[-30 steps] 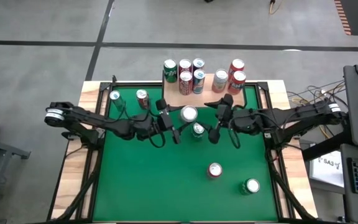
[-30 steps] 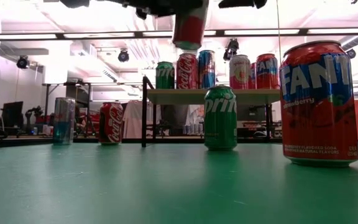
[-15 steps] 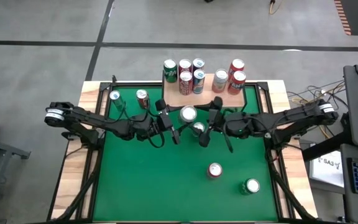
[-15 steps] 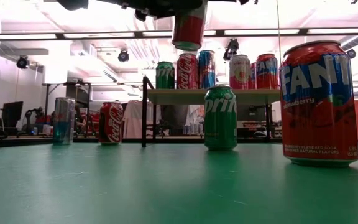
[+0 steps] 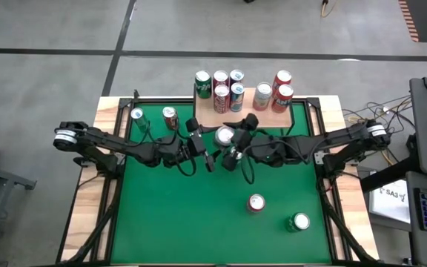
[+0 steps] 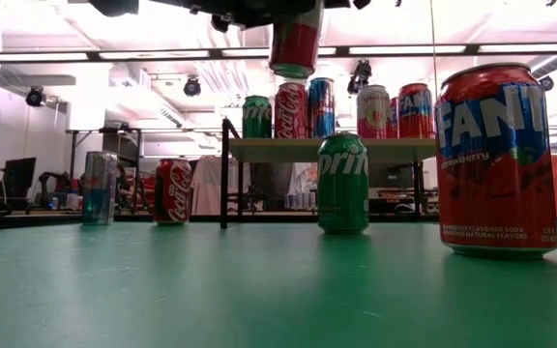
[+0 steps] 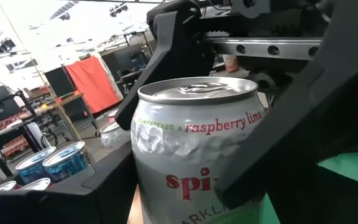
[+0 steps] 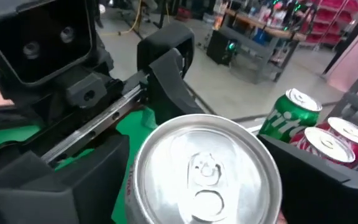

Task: Place canned beverage on shelf
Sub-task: Put the pink white soda can aligned with the red white soda can on the shelf

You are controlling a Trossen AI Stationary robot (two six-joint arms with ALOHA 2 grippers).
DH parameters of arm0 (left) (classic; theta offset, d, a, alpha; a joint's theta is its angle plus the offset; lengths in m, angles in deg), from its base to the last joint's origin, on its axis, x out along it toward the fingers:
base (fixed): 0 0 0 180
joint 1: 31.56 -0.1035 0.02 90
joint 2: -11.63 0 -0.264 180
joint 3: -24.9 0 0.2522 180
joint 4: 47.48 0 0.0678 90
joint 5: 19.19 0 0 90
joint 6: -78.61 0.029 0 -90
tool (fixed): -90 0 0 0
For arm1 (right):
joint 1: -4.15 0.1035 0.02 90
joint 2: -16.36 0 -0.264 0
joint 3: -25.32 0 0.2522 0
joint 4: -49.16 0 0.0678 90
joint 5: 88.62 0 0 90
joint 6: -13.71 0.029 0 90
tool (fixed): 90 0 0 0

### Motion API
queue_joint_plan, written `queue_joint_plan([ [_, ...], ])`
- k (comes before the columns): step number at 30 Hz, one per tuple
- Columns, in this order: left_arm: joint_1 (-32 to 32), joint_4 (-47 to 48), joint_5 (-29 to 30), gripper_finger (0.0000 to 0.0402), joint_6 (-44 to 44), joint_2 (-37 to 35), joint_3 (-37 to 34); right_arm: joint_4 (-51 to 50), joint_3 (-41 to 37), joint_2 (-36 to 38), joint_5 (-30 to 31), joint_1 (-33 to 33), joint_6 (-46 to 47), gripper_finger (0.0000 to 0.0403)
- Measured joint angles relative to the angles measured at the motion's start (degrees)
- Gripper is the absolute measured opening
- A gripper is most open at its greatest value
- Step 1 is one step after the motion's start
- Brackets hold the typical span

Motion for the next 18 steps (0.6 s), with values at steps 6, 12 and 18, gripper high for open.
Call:
queue_joint_plan([
  [6, -0.02, -0.33, -0.17, 0.0279, -0.38, 0.0, 0.02, -5.65, 2.36, -0.05, -1.0, -0.64, 4.01, 0.0277],
  [12, -0.02, -0.75, -0.23, 0.03, -0.47, 0.0, 0.11, -7.74, 3.88, -0.05, -1.26, -0.73, 4.27, 0.0277],
  [18, 0.07, -0.83, 0.12, 0.0339, 0.4, -0.11, 0.16, -10.49, 5.12, -0.05, -1.39, -0.9, 4.34, 0.0277],
])
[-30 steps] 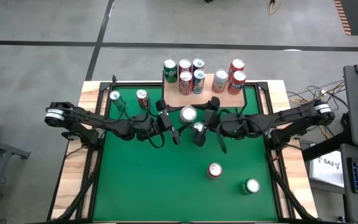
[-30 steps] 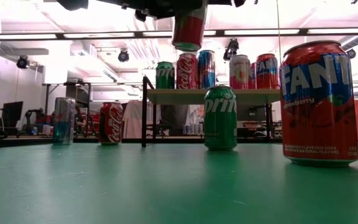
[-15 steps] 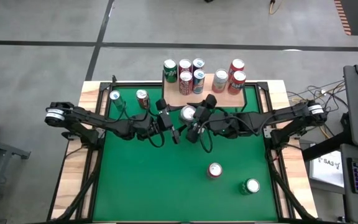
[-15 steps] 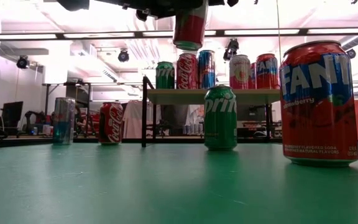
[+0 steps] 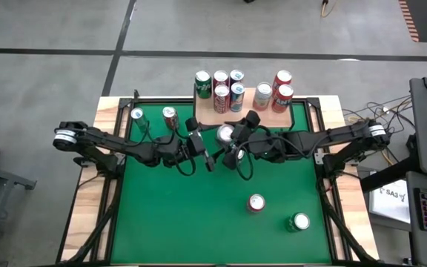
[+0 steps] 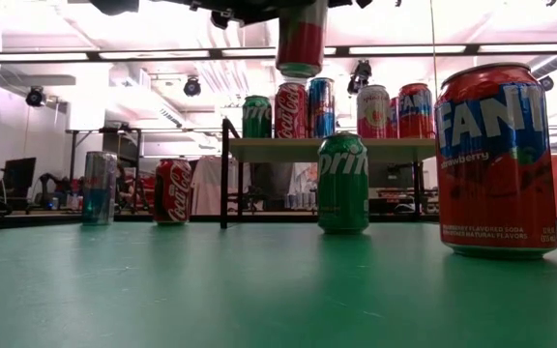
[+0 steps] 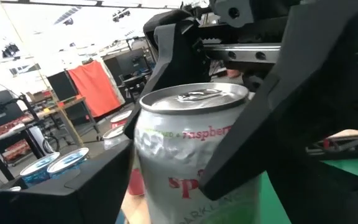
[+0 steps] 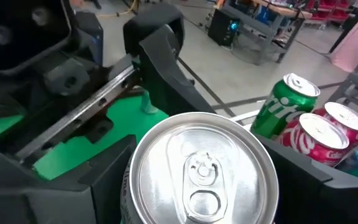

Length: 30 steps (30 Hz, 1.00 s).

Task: Place canned beverage on shelf
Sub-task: Put the pink white soda can aligned with the red white soda can on the shelf

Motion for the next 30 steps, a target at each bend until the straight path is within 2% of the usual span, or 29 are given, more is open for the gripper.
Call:
queue_joint_plan([
  [12, -0.02, 0.04, -0.11, 0.0346, -0.23, 0.0, 0.04, -11.26, 3.62, 1.27, -0.24, -2.57, 1.23, 0.0277],
  [20, -0.07, 0.89, -0.11, 0.0347, 1.01, -0.3, 0.04, -23.02, 4.1, 5.99, -0.89, -7.34, 1.19, 0.0277],
  [26, -0.07, 1.49, -0.11, 0.0347, 1.14, -0.79, 0.04, -24.35, 0.19, 11.73, -10.11, -12.67, 1.22, 0.0277],
  [30, -0.07, 2.35, -0.12, 0.0347, 1.25, -1.0, 0.04, -22.09, -5.16, 15.47, -11.02, -15.12, 0.58, 0.0277],
])
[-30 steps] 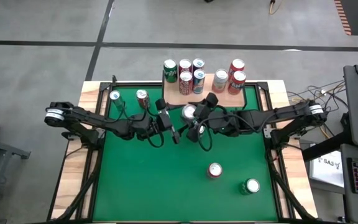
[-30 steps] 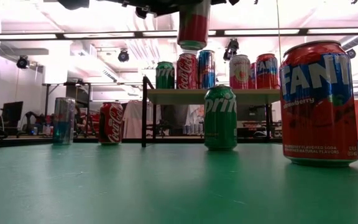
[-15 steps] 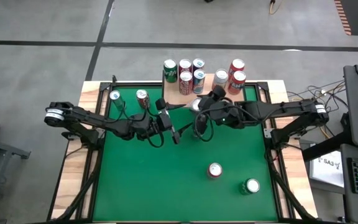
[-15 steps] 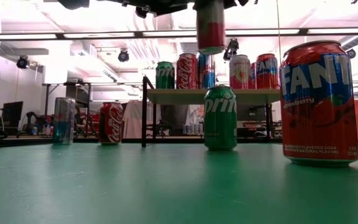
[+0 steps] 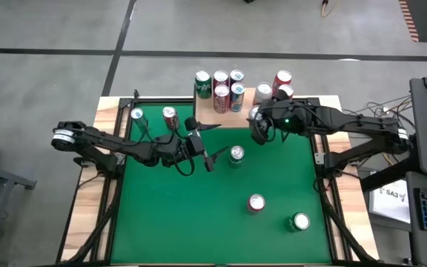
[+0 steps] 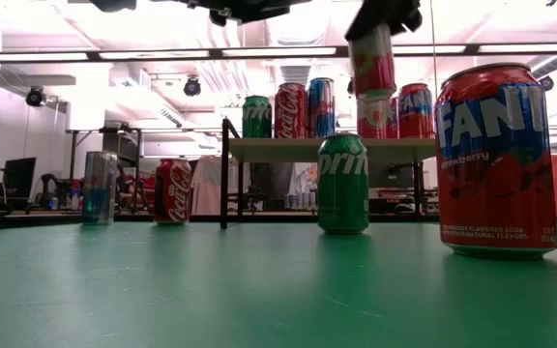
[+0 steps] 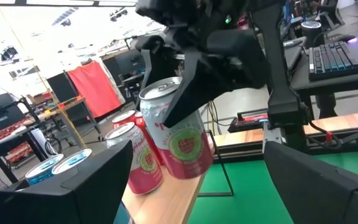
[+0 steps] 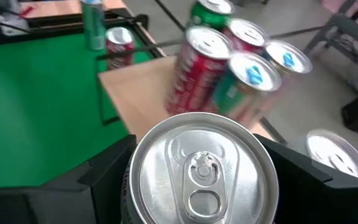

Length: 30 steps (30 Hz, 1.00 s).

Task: Place canned beverage on shelf
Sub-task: Put the pink white soda can aligned with the red white soda can on the shelf

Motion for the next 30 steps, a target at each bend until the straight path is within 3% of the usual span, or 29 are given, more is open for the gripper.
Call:
queue_joint_plan([
  [15, -0.17, 0.38, 0.01, 0.0347, 0.0, -0.05, -0.04, 16.2, -20.06, 11.32, 0.14, -5.97, 2.63, 0.0277],
  [30, -0.85, 0.16, 0.01, 0.0347, -0.03, -0.05, -0.09, 20.9, -21.5, 7.62, 0.56, -8.97, 2.92, 0.0277],
])
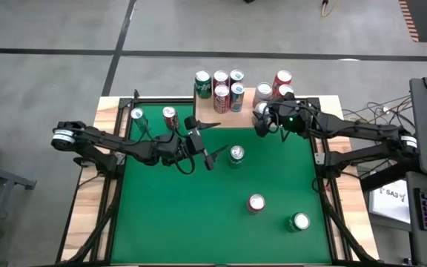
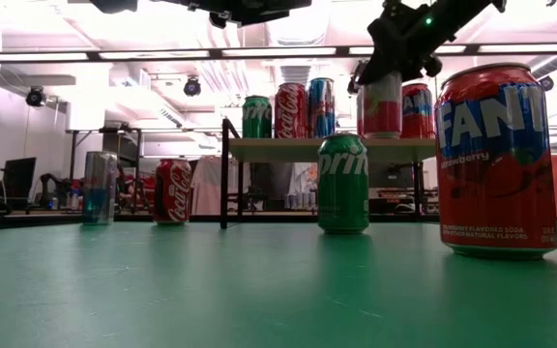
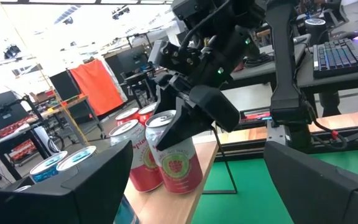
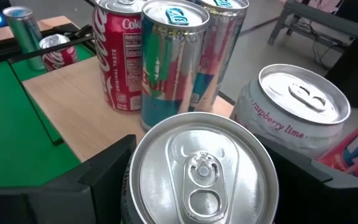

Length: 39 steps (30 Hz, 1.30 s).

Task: Place canned beverage on shelf
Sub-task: Put the pink white soda can aligned with the red white soda can on the shelf

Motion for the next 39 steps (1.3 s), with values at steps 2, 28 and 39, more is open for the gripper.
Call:
queue_joint_plan([
  [2, -0.09, 0.0, 0.0, 0.0347, -0.02, 0.0, 0.0, 0.07, 0.0, -0.49, 0.03, 0.0, -0.04, 0.0277],
  [28, -1.31, 0.02, 0.02, 0.0347, 0.02, 0.0, 0.0, 0.94, 0.11, -1.7, 4.63, -0.17, -1.18, 0.0334],
  [39, -1.31, 0.02, 0.02, 0.0347, 0.03, 0.0, 0.0, 4.79, 0.11, -1.67, 5.91, -0.17, -3.32, 0.0349],
])
